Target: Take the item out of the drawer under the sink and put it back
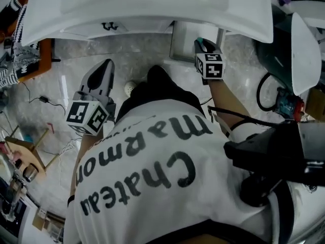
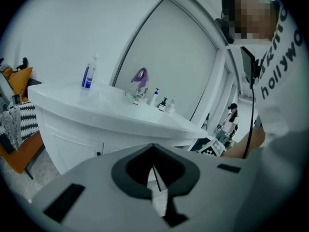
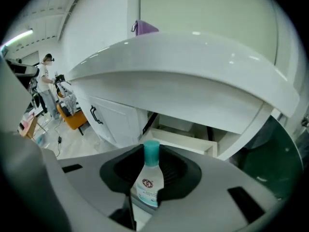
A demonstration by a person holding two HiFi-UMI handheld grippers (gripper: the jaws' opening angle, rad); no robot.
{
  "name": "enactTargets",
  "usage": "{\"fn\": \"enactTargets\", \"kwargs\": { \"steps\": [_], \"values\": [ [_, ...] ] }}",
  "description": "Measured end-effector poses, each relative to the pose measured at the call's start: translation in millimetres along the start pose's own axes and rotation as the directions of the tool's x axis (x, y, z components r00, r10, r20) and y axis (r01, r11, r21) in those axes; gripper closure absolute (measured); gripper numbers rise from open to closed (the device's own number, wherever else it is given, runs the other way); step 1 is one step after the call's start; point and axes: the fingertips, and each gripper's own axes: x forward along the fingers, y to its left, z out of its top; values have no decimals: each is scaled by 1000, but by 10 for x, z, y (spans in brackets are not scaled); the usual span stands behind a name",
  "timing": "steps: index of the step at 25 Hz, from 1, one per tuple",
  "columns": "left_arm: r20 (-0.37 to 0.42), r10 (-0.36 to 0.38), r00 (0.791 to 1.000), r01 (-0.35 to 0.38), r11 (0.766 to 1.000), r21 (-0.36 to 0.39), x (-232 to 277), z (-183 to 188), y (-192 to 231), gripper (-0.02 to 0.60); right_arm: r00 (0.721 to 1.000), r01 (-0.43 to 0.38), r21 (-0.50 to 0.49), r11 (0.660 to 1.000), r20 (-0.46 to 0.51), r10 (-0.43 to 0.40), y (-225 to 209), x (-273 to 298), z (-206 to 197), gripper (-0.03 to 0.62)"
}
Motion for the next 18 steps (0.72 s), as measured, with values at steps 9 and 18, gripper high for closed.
{"fn": "enactTargets", "kwargs": {
  "steps": [9,18],
  "values": [
    [99,20,995,-19,1000,-7,-339,207,-181,572,994,49,113,992,92,-59,-164,-546,250,493],
    [193,-33,981,32,999,8,-679,336,-229,572,962,-37,113,993,273,5,327,-1163,756,493]
  ]
}}
